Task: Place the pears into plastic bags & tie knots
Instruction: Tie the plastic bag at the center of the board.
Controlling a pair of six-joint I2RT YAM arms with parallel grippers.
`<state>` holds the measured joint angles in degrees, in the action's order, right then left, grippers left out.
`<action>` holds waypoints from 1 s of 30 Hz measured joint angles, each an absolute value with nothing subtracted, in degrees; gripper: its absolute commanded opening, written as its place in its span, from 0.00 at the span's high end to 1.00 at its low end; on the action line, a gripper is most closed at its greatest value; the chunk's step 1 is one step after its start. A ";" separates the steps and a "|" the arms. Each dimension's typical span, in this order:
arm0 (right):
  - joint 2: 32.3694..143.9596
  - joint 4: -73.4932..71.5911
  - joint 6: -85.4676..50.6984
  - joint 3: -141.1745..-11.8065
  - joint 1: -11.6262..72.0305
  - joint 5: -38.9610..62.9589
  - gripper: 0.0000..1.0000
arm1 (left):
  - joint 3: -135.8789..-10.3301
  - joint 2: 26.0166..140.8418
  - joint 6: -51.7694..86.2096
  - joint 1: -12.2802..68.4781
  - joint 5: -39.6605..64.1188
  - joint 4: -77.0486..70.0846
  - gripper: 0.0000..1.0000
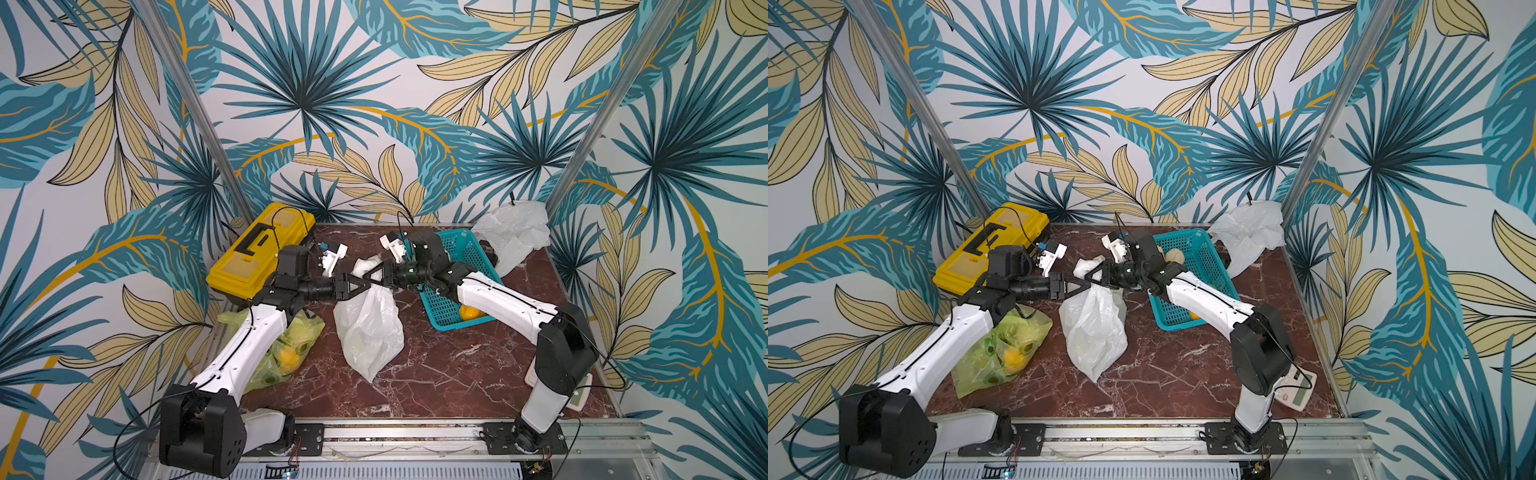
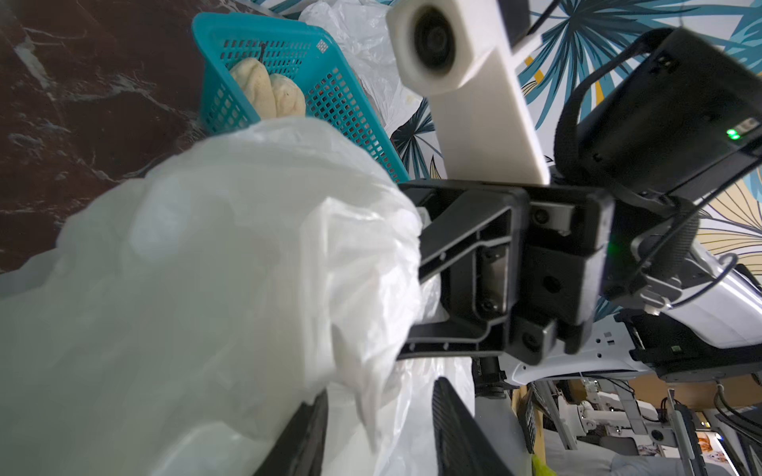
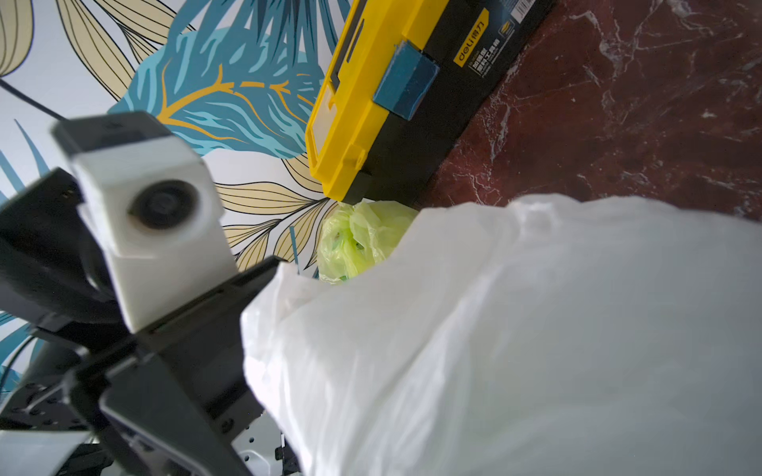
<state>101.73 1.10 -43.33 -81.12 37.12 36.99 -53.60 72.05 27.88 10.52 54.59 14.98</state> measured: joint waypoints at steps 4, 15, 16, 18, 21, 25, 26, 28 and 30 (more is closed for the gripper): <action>101.73 -1.10 -44.82 -79.70 37.10 37.39 0.84 | -51.24 71.53 28.45 10.72 53.41 11.53 0.48; 101.73 -1.08 -44.75 -79.37 37.06 38.00 0.86 | -50.39 63.22 30.76 2.52 54.39 7.60 0.71; 101.73 -0.99 -44.75 -79.37 37.06 38.02 0.86 | -50.74 63.96 31.09 2.55 54.87 7.38 0.76; 101.73 -0.99 -44.75 -79.37 37.06 38.13 0.86 | -51.44 65.80 31.22 2.76 55.31 7.25 0.77; 101.73 -0.99 -44.77 -79.37 37.06 38.28 0.88 | -51.94 68.12 31.33 3.18 55.51 7.22 0.73; 101.73 -0.73 -44.53 -79.37 37.06 38.68 0.88 | -55.05 71.81 31.27 3.62 56.58 7.53 0.65; 101.73 -0.32 -44.21 -79.40 37.10 38.65 0.88 | -56.27 72.75 31.29 3.81 56.86 7.46 0.64; 101.73 0.82 -43.33 -79.40 37.17 38.59 0.89 | -58.54 74.46 31.40 4.45 57.47 7.40 0.63; 101.73 2.33 -42.19 -79.40 37.34 38.17 0.90 | -60.14 75.81 31.46 5.30 58.13 7.16 0.63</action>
